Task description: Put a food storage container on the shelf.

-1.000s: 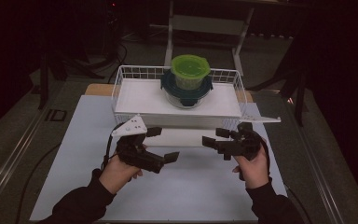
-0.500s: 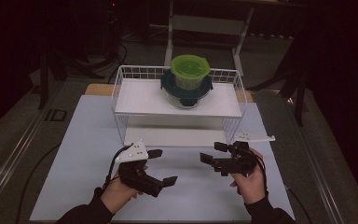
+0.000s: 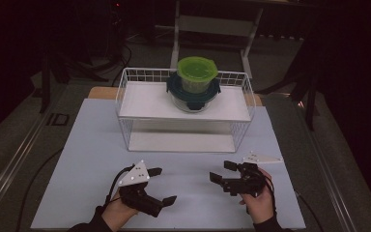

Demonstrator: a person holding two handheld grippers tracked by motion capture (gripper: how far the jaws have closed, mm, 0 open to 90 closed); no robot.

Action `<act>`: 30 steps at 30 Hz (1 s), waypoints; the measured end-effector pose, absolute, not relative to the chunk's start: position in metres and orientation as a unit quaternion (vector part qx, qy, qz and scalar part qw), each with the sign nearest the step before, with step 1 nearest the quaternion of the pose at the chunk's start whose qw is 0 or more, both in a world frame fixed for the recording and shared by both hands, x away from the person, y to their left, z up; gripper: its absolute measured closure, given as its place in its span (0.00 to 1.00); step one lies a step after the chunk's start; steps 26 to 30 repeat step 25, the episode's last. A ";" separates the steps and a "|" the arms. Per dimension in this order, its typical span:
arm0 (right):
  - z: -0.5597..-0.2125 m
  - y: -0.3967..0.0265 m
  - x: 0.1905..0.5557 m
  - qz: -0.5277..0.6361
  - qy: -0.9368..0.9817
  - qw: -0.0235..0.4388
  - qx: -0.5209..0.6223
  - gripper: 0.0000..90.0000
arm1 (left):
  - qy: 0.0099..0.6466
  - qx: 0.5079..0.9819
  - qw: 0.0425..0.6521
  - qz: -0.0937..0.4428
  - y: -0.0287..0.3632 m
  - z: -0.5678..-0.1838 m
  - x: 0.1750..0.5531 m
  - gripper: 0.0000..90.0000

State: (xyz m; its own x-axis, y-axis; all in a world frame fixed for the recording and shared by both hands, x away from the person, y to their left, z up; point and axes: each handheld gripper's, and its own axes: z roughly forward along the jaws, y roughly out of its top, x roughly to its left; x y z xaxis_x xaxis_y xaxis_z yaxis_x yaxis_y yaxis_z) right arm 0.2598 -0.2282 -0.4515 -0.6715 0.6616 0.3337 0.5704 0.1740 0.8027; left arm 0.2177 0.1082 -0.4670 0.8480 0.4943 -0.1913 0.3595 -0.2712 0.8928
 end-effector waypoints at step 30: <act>-0.490 -0.247 0.252 0.472 0.780 0.074 0.403 0.19 | 0.267 0.792 0.541 0.088 0.120 -0.500 0.212 0.00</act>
